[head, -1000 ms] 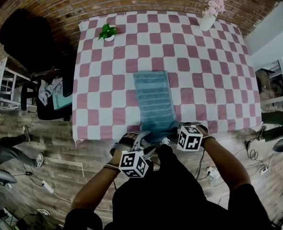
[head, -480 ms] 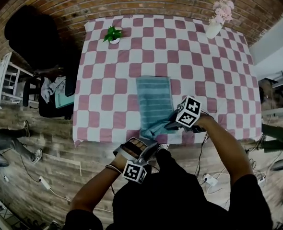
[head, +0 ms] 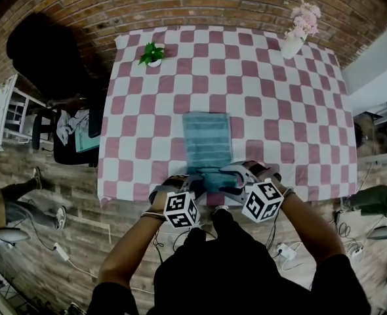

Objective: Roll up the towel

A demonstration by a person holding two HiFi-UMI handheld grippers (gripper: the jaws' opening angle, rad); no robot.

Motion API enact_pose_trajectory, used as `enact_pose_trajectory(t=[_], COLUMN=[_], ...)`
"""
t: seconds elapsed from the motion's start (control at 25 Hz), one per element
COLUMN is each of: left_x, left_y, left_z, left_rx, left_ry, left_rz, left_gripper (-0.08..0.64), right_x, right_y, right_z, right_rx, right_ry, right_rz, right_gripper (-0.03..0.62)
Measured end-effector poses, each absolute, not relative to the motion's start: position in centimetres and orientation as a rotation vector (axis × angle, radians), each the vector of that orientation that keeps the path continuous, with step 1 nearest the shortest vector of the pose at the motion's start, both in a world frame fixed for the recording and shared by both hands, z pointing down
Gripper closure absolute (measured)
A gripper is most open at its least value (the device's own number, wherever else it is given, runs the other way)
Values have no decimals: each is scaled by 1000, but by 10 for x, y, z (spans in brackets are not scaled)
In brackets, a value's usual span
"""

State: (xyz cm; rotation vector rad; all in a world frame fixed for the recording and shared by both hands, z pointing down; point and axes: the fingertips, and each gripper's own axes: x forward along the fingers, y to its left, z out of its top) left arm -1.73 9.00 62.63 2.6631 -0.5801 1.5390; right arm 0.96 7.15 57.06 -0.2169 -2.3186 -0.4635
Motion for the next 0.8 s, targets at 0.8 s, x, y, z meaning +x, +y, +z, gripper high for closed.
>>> enact_pose_trajectory(t=[0.8], left_x=[-2], left_y=[77], left_z=[569], left_rx=[3037], left_ry=[-649], left_rz=[1761], left_gripper=[324], right_x=[5], right_y=[34], right_z=[625], right_rx=[-488], right_ry=[-2196], right_rz=[303], right_gripper=[480])
